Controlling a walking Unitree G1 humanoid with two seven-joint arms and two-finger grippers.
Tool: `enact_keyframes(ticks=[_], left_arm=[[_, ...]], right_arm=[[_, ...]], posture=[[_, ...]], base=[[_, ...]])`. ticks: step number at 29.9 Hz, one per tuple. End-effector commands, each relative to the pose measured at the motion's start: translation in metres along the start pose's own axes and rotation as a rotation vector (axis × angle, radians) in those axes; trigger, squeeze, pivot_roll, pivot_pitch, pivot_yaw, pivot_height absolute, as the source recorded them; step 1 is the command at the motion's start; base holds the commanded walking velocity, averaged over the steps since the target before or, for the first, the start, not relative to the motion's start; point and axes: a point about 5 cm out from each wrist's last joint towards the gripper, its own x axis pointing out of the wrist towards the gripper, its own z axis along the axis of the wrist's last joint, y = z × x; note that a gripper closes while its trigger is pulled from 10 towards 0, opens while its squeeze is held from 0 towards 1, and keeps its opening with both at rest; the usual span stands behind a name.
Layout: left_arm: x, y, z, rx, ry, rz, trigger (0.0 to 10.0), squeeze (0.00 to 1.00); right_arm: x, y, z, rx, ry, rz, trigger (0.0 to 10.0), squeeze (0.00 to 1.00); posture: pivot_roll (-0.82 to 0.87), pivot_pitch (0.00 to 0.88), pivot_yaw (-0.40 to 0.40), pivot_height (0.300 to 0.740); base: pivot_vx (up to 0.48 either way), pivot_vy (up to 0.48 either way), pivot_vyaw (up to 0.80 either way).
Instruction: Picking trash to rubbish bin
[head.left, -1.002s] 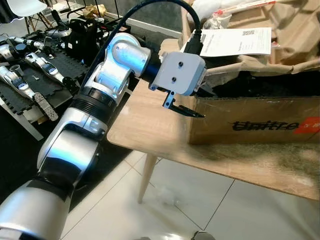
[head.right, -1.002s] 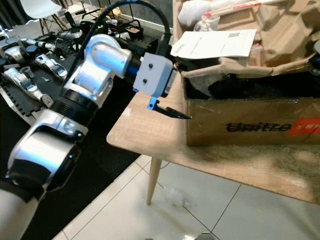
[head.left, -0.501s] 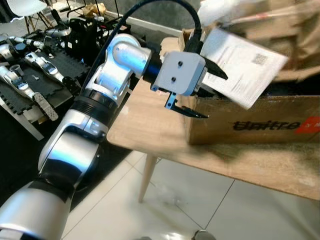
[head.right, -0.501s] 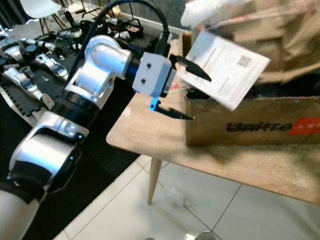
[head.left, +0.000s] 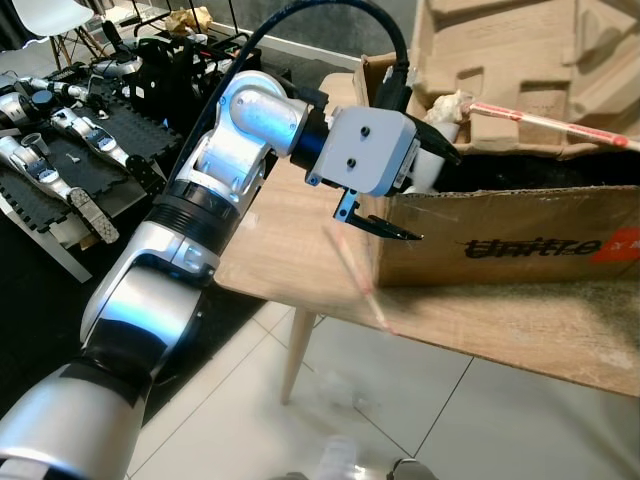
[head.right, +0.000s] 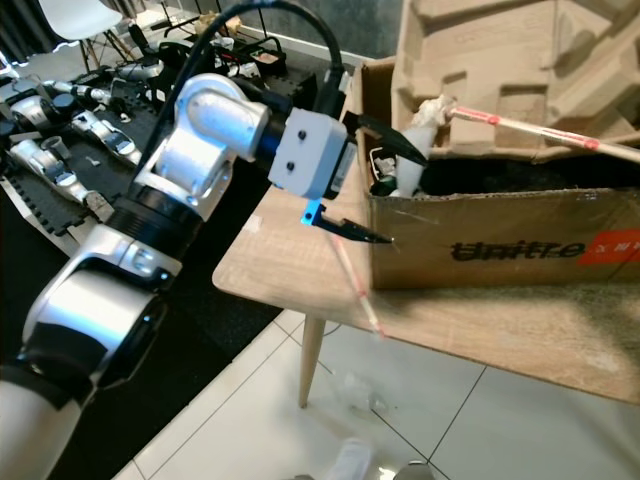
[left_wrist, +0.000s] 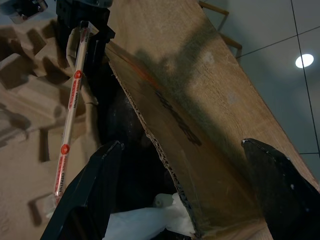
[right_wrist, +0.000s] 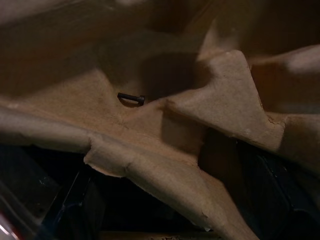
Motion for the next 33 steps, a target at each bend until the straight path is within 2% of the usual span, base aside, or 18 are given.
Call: enact_keyframes(ticks=[1, 10, 11, 13, 14, 15, 17, 18, 20, 21, 24, 25, 26, 27, 29, 30, 32, 33], left_arm=[[0.001, -0.001, 0.001, 0.000, -0.011, 0.000, 10.0, 0.00], [-0.011, 0.021, 0.009, 0.013, -0.069, 0.202, 10.0, 0.00], [-0.017, 0.030, 0.011, 0.008, -0.085, 0.285, 10.0, 0.00], [-0.017, 0.030, 0.011, 0.008, -0.085, 0.285, 10.0, 0.00], [-0.025, 0.041, 0.014, -0.011, -0.124, 0.394, 10.0, 0.00], [-0.025, 0.041, 0.014, -0.011, -0.124, 0.394, 10.0, 0.00], [-0.031, 0.048, 0.017, -0.040, -0.178, 0.473, 10.0, 0.00], [-0.034, 0.052, 0.020, -0.089, -0.255, 0.528, 10.0, 0.00], [-0.030, 0.050, 0.022, -0.199, -0.400, 0.551, 10.0, 0.00], [-0.030, 0.050, 0.022, -0.199, -0.400, 0.551, 10.0, 0.00], [-0.013, 0.046, 0.017, -0.391, -0.588, 0.609, 10.0, 0.00], [-0.013, 0.046, 0.017, -0.391, -0.588, 0.609, 10.0, 0.00], [-0.007, 0.044, 0.015, -0.453, -0.639, 0.622, 10.0, 0.00], [-0.007, 0.044, 0.015, -0.453, -0.639, 0.622, 10.0, 0.00], [0.007, 0.037, 0.008, -0.579, -0.713, 0.640, 10.0, 0.00], [0.007, 0.037, 0.008, -0.579, -0.713, 0.640, 10.0, 0.00], [0.021, 0.036, 0.001, -0.702, -0.759, 0.684, 10.0, 0.00], [0.028, 0.035, -0.002, -0.733, -0.754, 0.707, 10.0, 0.00]], right_arm=[[-0.001, -0.001, -0.005, -0.007, 0.037, -0.022, 10.0, 0.00], [-0.002, 0.001, -0.004, 0.004, 0.032, -0.021, 10.0, 0.00], [-0.001, 0.003, -0.003, 0.001, 0.021, -0.007, 10.0, 0.00], [-0.001, 0.003, -0.003, 0.001, 0.021, -0.007, 10.0, 0.00], [0.000, 0.007, -0.003, 0.006, 0.012, 0.015, 10.0, 0.00], [0.000, 0.007, -0.003, 0.006, 0.012, 0.015, 10.0, 0.00], [0.002, 0.013, -0.002, 0.014, 0.000, 0.046, 10.0, 0.00], [0.004, 0.019, -0.002, 0.025, -0.011, 0.076, 10.0, 0.00], [0.009, 0.027, -0.003, 0.046, -0.018, 0.112, 10.0, 0.00], [0.009, 0.027, -0.003, 0.046, -0.018, 0.112, 10.0, 0.00], [0.014, 0.035, -0.006, 0.058, -0.009, 0.133, 10.0, 0.00], [0.014, 0.035, -0.006, 0.058, -0.009, 0.133, 10.0, 0.00], [0.014, 0.037, -0.007, 0.063, -0.007, 0.140, 10.0, 0.00], [0.014, 0.037, -0.007, 0.063, -0.007, 0.140, 10.0, 0.00], [0.015, 0.040, -0.008, 0.066, -0.004, 0.149, 10.0, 0.00], [0.015, 0.040, -0.008, 0.066, -0.004, 0.149, 10.0, 0.00], [0.016, 0.043, -0.007, 0.068, -0.010, 0.160, 10.0, 0.00], [0.017, 0.046, -0.006, 0.070, -0.016, 0.173, 10.0, 0.00]], posture=[[-0.20, 0.148, 0.150, 0.740], [-0.21, 0.145, 0.149, 0.740], [-0.21, 0.143, 0.145, 0.740], [-0.21, 0.143, 0.145, 0.740], [-0.21, 0.142, 0.142, 0.740], [-0.21, 0.142, 0.142, 0.740], [-0.20, 0.142, 0.140, 0.740], [-0.20, 0.140, 0.139, 0.740], [-0.20, 0.139, 0.139, 0.740], [-0.20, 0.139, 0.139, 0.740], [-0.20, 0.138, 0.139, 0.740], [-0.20, 0.138, 0.139, 0.740], [-0.20, 0.138, 0.139, 0.740], [-0.20, 0.138, 0.139, 0.740], [-0.20, 0.137, 0.137, 0.740], [-0.20, 0.137, 0.137, 0.740], [-0.20, 0.137, 0.137, 0.740], [-0.20, 0.137, 0.137, 0.740]], base=[[0.000, 0.000, 0.00], [0.000, 0.000, 0.00], [0.000, 0.000, 0.00], [0.000, 0.000, 0.00], [0.000, 0.000, 0.00], [0.000, 0.000, 0.00], [0.000, 0.000, 0.00], [0.000, 0.000, 0.00], [0.000, 0.000, 0.00], [0.000, 0.000, 0.00], [0.000, 0.000, 0.00], [0.000, 0.000, 0.00], [0.000, 0.000, 0.00], [0.000, 0.000, 0.00], [0.000, 0.000, 0.00], [0.000, 0.000, 0.00], [0.000, 0.000, 0.00], [0.000, 0.000, 0.00]])
